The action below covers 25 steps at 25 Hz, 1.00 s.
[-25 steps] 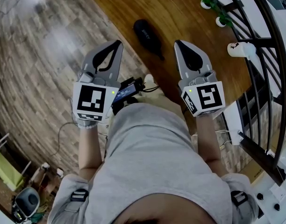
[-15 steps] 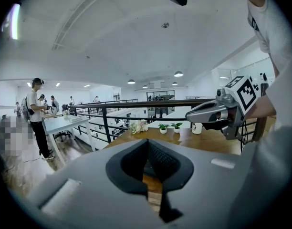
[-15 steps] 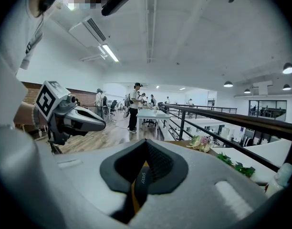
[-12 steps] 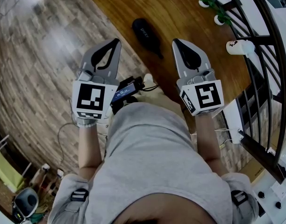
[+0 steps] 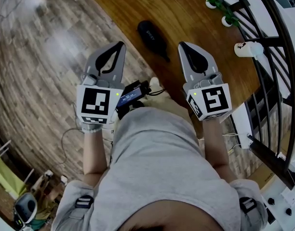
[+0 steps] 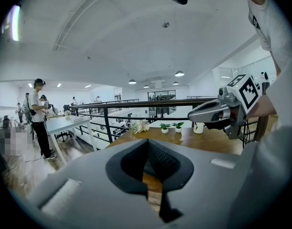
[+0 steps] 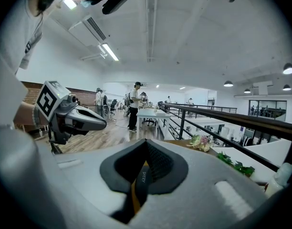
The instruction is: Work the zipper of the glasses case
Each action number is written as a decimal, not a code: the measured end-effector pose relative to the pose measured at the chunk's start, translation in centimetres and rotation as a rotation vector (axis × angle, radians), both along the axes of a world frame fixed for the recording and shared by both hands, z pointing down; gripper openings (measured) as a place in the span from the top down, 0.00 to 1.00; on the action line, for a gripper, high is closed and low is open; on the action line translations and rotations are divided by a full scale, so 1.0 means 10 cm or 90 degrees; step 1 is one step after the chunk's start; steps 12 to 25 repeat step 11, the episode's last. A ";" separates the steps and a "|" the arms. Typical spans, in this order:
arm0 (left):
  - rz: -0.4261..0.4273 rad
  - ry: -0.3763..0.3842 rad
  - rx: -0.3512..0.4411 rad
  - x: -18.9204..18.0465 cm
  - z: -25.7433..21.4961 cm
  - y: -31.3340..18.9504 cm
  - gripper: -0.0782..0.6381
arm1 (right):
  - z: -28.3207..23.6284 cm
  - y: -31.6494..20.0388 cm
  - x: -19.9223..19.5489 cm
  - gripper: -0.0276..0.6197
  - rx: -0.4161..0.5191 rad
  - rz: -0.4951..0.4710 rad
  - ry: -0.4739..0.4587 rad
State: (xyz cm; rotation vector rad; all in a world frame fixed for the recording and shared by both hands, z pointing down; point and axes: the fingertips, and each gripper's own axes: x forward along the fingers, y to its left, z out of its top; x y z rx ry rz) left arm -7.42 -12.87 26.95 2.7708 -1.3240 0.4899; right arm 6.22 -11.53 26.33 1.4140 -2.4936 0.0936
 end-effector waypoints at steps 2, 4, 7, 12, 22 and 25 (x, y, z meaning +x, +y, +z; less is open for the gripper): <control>-0.003 0.000 -0.001 -0.01 0.01 0.00 0.87 | 0.01 0.00 -0.01 0.96 -0.001 -0.001 0.000; -0.004 0.000 -0.002 -0.02 0.01 -0.01 0.87 | 0.01 0.00 -0.01 0.96 -0.003 -0.002 0.001; -0.006 -0.001 -0.003 -0.03 0.01 -0.02 0.87 | 0.02 -0.01 -0.02 0.96 -0.004 -0.003 0.003; -0.006 -0.001 -0.001 -0.02 0.02 -0.02 0.87 | 0.04 -0.01 -0.02 0.96 -0.005 -0.004 0.003; -0.006 -0.001 -0.001 -0.02 0.02 -0.02 0.87 | 0.04 -0.01 -0.02 0.96 -0.005 -0.004 0.003; -0.006 -0.001 -0.001 -0.02 0.02 -0.02 0.87 | 0.04 -0.01 -0.02 0.96 -0.005 -0.004 0.003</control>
